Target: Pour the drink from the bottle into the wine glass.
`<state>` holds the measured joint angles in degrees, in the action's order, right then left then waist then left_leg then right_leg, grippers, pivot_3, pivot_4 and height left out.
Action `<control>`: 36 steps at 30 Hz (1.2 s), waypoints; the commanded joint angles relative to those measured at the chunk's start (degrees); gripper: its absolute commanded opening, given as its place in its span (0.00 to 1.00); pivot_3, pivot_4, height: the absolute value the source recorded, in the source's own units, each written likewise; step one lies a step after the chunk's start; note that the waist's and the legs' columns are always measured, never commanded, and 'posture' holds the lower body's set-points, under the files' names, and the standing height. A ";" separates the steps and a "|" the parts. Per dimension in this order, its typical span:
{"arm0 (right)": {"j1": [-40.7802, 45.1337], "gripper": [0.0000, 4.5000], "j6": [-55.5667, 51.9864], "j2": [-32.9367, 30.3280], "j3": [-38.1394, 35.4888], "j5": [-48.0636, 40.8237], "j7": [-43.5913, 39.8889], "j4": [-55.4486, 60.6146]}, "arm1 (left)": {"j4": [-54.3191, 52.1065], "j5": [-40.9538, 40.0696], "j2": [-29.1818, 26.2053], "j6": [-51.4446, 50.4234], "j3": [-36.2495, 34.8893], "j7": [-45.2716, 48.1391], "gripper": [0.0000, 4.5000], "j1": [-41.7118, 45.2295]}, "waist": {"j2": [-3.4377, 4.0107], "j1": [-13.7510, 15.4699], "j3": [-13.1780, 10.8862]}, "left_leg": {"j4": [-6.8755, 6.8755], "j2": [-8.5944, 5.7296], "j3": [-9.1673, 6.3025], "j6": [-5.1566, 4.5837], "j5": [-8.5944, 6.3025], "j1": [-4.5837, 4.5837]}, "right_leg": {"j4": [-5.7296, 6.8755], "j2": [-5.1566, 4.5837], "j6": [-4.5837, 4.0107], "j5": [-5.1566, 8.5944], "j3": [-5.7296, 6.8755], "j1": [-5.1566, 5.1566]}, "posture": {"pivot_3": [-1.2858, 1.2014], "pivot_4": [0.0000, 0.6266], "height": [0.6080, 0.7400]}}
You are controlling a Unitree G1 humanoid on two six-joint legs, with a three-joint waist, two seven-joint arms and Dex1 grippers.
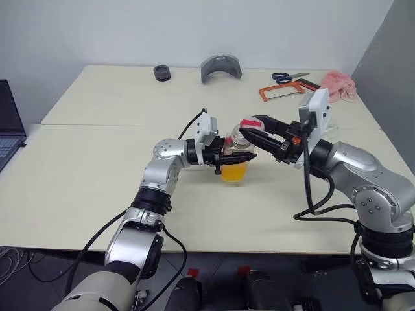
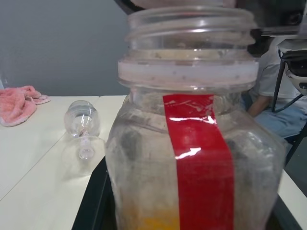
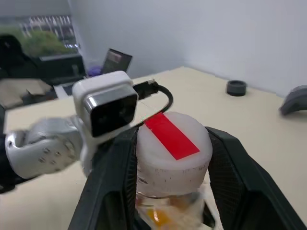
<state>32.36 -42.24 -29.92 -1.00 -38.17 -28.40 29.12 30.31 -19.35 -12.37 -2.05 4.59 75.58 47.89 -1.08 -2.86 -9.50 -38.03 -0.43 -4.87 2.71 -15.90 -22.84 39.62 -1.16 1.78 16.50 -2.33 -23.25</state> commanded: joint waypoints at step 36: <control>-11.51 1.00 4.63 -4.69 3.30 10.49 -6.63 0.59 | 7.28 5.35 -9.82 11.12 -15.17 -33.79 0.35 0.26 | -0.13 0.12 -0.05 | -0.03 0.12 0.15 0.01 0.01 0.16 | 0.08 0.17 0.01 0.01 0.00 0.10 | 0.52 0.24 1.00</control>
<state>18.83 -36.71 -35.51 0.14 -28.10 -35.74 30.57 37.84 -14.16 -21.21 7.12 -8.72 44.36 47.21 -1.21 -2.74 -9.55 -38.06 -0.37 -4.74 2.72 -15.89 -22.73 39.69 -1.05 1.78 16.51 -2.32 -23.19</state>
